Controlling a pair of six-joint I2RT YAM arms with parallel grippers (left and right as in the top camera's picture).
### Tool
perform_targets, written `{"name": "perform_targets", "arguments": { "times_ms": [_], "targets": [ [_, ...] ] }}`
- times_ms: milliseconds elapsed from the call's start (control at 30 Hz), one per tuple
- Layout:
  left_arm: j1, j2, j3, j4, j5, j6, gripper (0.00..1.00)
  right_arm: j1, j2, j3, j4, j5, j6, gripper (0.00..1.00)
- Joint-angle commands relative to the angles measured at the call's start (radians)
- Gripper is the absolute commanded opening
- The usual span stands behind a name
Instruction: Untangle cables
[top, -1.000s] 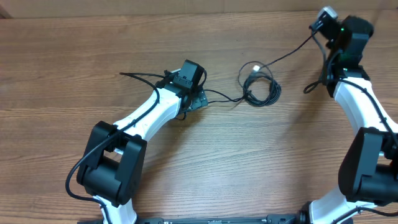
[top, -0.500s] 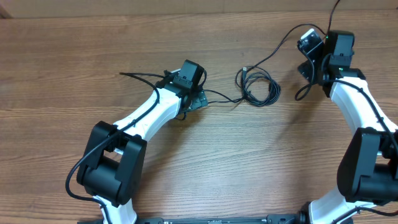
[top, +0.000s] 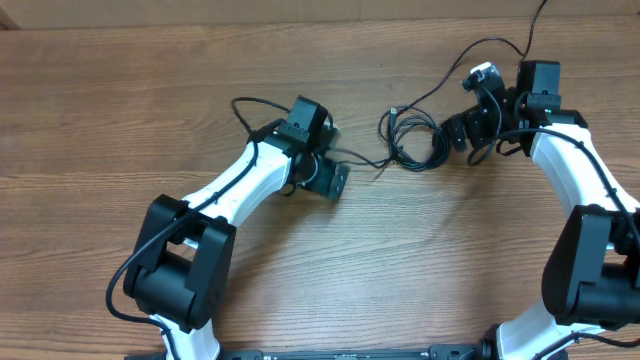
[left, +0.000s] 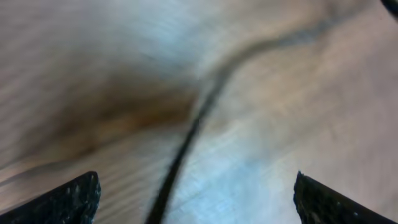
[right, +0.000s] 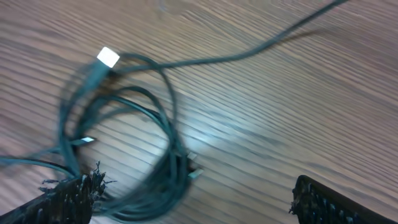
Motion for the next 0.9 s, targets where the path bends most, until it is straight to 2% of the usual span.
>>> {"name": "perform_targets", "arguments": {
  "times_ms": [0,233,400,733,867],
  "targets": [
    [0.004,-0.001,-0.005,-0.049,0.172,0.332,0.99,-0.001,0.002,0.006,0.003,-0.087,0.088,1.00],
    [0.004,-0.019,-0.005,-0.074,0.389,0.489,0.99,-0.001,0.002,0.006,0.001,-0.087,0.304,1.00],
    [0.004,-0.089,-0.005,-0.110,0.401,0.541,0.99,0.000,0.002,0.006,-0.038,-0.087,0.477,1.00],
    [0.004,-0.168,-0.005,-0.398,0.399,0.659,1.00,0.000,0.002,0.006,-0.073,-0.053,0.524,0.99],
    [0.004,-0.168,-0.005,-0.415,0.399,0.659,1.00,0.000,0.002,0.006,-0.073,-0.053,0.524,0.99]
  ]
}}
